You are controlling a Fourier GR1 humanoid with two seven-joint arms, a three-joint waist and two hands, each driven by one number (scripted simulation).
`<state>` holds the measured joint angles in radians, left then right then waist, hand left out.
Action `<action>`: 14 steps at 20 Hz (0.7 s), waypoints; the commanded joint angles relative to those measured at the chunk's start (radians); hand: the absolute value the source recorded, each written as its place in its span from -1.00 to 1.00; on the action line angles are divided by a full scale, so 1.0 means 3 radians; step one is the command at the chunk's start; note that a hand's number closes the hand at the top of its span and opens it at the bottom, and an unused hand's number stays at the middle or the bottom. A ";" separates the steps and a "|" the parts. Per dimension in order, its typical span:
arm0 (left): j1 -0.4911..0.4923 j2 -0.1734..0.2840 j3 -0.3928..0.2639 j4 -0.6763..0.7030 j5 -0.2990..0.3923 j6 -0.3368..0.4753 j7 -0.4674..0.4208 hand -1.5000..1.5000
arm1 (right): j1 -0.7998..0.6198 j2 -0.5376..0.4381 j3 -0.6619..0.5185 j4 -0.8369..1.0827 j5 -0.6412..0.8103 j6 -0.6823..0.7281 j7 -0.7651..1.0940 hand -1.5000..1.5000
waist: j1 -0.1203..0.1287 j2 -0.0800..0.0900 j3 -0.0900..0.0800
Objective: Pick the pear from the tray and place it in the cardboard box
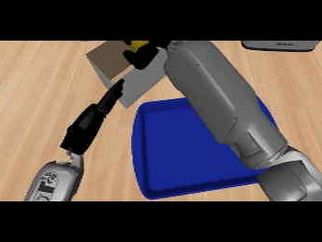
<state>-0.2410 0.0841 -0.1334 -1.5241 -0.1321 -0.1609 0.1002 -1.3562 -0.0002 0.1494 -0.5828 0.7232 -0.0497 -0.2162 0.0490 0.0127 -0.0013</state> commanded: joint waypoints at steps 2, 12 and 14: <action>-0.0108 -0.0053 0.0014 0.0123 -0.0027 0.0028 -0.0054 0.00 | -0.0141 0.0001 0.0258 0.0515 -0.0118 -0.0347 -0.0053 1.00 | 0.0065 0.0018 -0.0002; -0.0096 -0.0141 -0.0185 0.0130 -0.0112 -0.0021 -0.0113 0.00 | 0.0027 0.0001 0.0076 0.1069 -0.0702 -0.0130 -0.0145 -1.00 | 0.0269 0.0086 -0.0002; -0.0296 -0.0099 -0.0007 0.0047 0.0020 -0.0043 0.0158 0.00 | 0.0106 0.0001 -0.0037 0.1061 -0.0834 -0.0101 -0.0402 -1.00 | 0.0201 0.0068 0.0003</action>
<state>-0.2808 0.0616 -0.1550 -1.5106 -0.1390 -0.1765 0.0982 -1.3521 0.0000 0.1611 -0.2860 0.5354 -0.0746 -0.2704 0.1081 0.0314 -0.0014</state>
